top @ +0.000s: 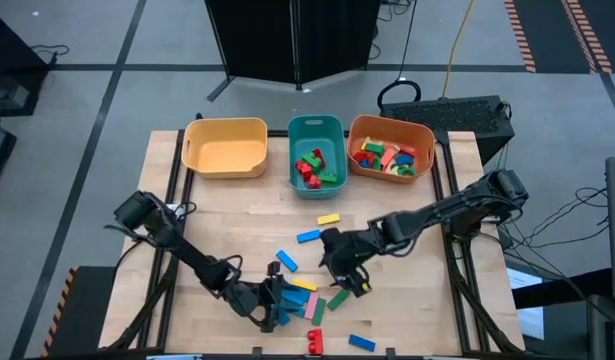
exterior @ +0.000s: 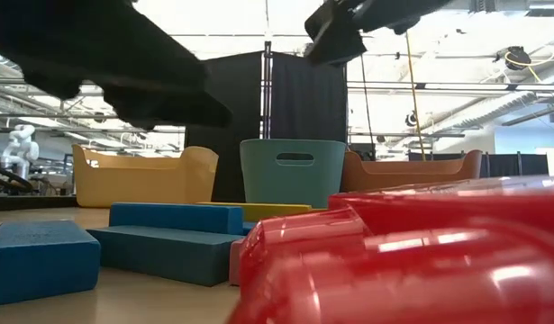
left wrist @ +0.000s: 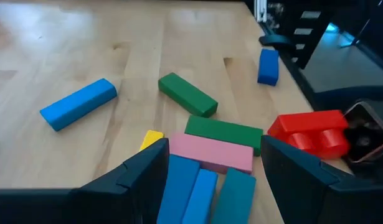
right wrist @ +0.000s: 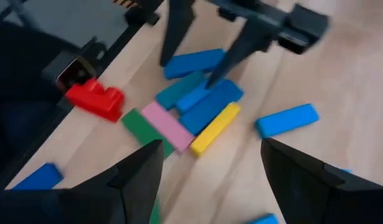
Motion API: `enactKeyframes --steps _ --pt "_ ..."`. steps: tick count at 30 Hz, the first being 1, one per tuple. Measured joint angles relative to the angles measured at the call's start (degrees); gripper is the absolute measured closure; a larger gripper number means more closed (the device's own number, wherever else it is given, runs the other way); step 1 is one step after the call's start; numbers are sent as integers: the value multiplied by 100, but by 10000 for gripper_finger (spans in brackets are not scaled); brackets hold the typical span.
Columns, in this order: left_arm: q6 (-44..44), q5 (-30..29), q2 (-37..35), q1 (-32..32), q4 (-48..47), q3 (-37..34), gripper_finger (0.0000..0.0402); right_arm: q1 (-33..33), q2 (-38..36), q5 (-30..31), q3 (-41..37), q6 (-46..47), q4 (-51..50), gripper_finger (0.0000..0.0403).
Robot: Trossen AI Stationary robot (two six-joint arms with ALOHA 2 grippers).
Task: Sort blocks by size
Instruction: Put the red 2 stud game piece into the blue bin
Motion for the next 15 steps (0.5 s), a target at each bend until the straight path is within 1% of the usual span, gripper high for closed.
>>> enactKeyframes --steps 3,6,11,13,15 --pt "218 65 283 26 14 211 160 171 0 2 -102 -51 22 147" --pt "460 451 568 39 -15 426 160 344 0 4 -176 -57 276 147" --pt "572 722 765 39 -2 728 160 597 0 9 -261 196 287 147" --pt "541 775 788 -4 1 839 160 681 0 125 -301 434 360 147" --pt "543 777 787 -89 5 953 160 791 0 395 -391 640 512 147"
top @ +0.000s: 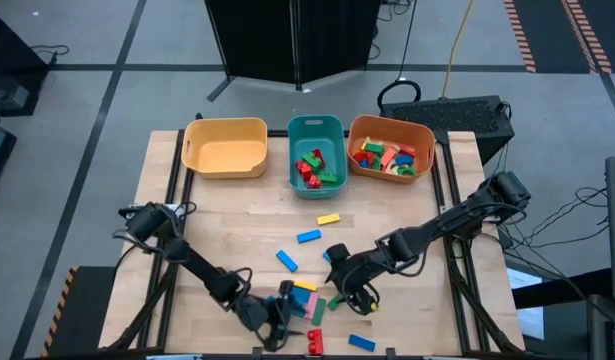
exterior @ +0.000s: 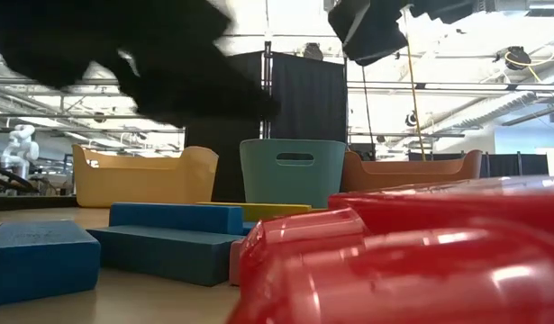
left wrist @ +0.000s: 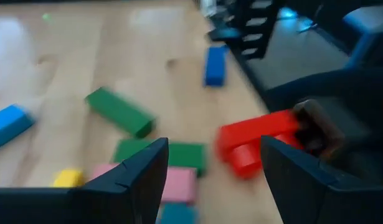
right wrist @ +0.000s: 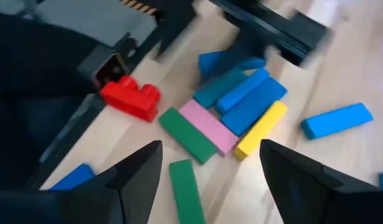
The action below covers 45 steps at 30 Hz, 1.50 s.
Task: Sort blocks by size
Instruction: Put the red 2 stud game piece into the blue bin
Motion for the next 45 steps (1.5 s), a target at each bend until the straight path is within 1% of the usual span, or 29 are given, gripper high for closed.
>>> enactKeyframes --steps 3,6,9,15,17,21,26,31,35,40,45 --pt "7 -12 -5 -123 18 96 160 177 19 378 -137 197 354 147" --pt "18 -70 -3 -185 -60 125 160 363 22 366 -329 230 725 147" --pt "10 -270 -3 -207 -178 128 160 541 24 359 -492 188 1022 147" --pt "-37 -487 195 -207 -209 153 160 839 189 362 -571 189 1059 147" --pt "-38 -504 364 -207 -224 222 160 925 310 360 -571 46 1134 147" --pt "55 -514 679 -207 -247 538 160 1058 627 355 -569 -571 1425 147" --pt "195 -616 934 -190 -520 934 160 1122 1098 352 -567 -981 2078 147" --pt "163 -826 1086 -166 -1003 1165 160 1111 1331 353 -567 -1056 2508 147" --pt "162 -1243 1135 -109 -1085 1256 160 1115 1340 355 -560 -1056 2512 147" --pt "127 -1449 1140 100 -1032 1252 160 1115 1341 355 -558 -927 2499 147" --pt "-155 -1520 1140 303 -1063 1252 160 1115 1342 353 -558 -817 2497 147"
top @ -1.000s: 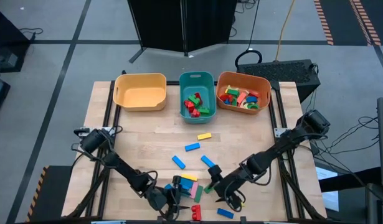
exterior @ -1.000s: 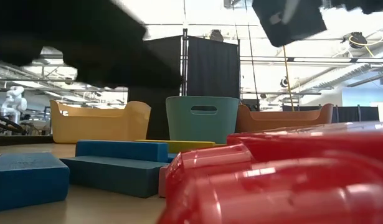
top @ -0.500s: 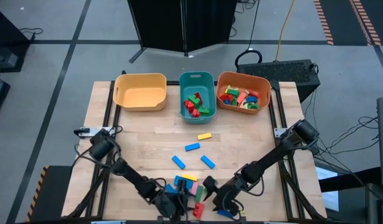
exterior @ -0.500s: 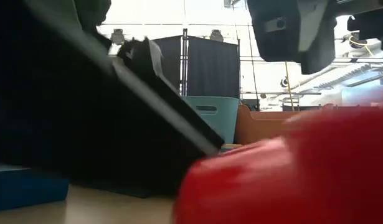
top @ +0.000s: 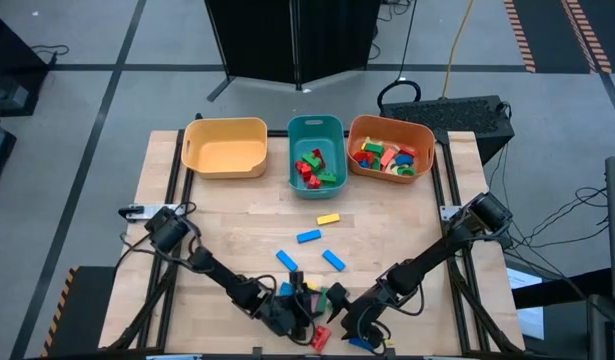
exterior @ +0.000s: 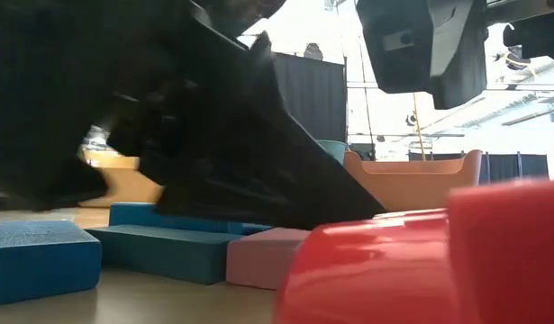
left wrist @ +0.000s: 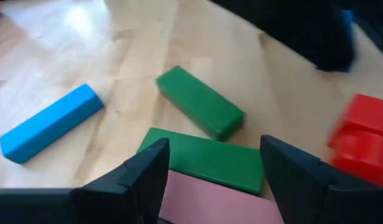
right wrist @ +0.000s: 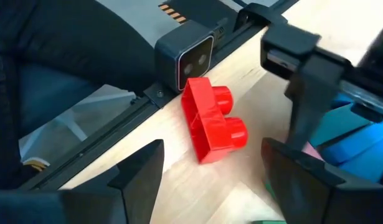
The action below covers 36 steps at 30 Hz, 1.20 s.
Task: Sort blocks by size
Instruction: Put the red 2 stud game piece into the blue bin
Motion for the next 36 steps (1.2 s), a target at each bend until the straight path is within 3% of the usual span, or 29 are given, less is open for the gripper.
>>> enactKeyframes --steps 9,21,28,36 --pt "162 -627 -329 -64 -188 -4 160 -157 87 -47 2 259 374 147" --pt "-150 -1551 -927 -392 -1553 -8 160 -378 1124 -878 744 261 566 147" --pt "-860 -1627 -927 -480 -2181 -7 160 -506 1534 -1285 1205 405 252 147" --pt "-905 -1648 -918 -488 -2254 -11 160 -538 1596 -1435 1252 540 -8 167"
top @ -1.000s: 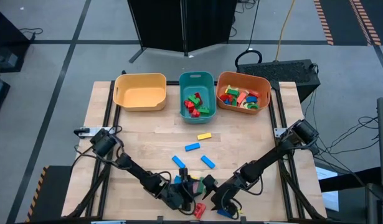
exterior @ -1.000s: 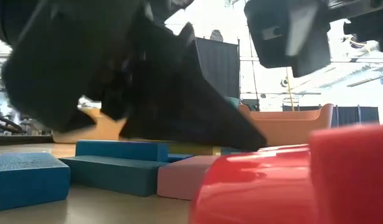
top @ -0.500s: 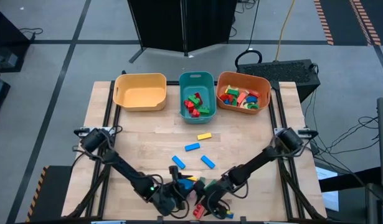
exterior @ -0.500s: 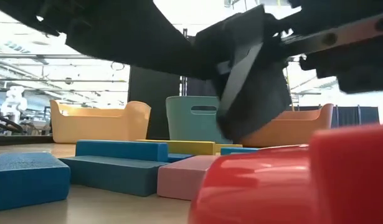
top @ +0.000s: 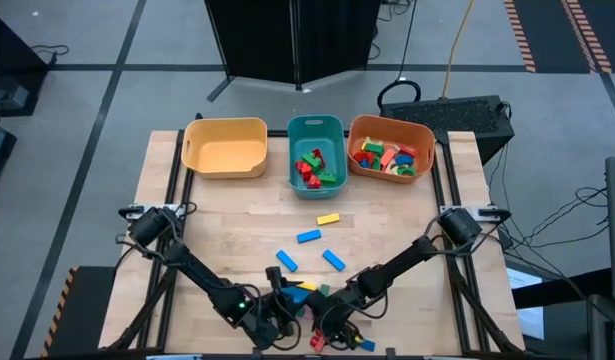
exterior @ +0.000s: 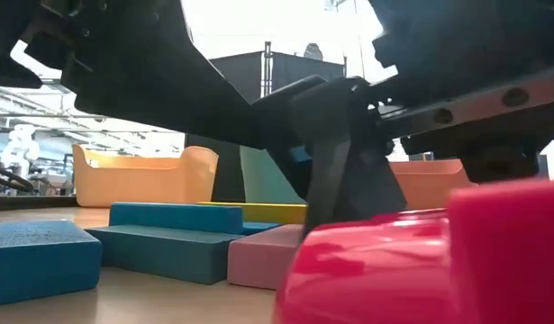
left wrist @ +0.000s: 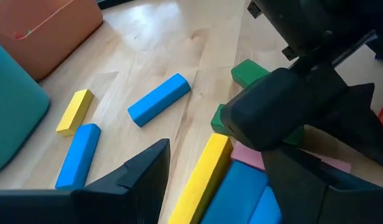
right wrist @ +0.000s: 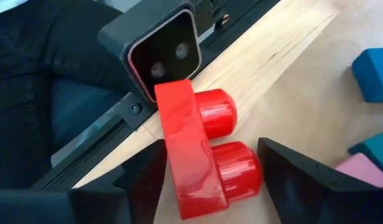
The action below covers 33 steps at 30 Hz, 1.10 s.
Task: Sort blocks by size
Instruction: Put the red 2 stud game piece into the blue bin
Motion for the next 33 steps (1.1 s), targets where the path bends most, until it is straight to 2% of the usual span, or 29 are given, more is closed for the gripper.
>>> enactKeyframes --steps 8,14,19,25,29,33 --pt "-135 0 0 0 -34 0 160 -27 -4 -201 1 16 -71 250" --pt "-204 -19 0 4 -92 0 160 -64 -59 -242 2 97 -229 251" --pt "-1113 -374 -157 -59 -924 3 160 -153 -329 -250 -24 129 -776 239" --pt "-1973 -708 -374 -247 -1861 4 160 -369 -789 -227 -15 -121 -1371 249" --pt "-2146 -825 -424 -351 -2003 9 160 -546 -1056 -143 -19 -194 -1651 244" --pt "-2236 -894 -424 -402 -2060 9 160 -754 -1450 281 -13 -527 -2293 242"
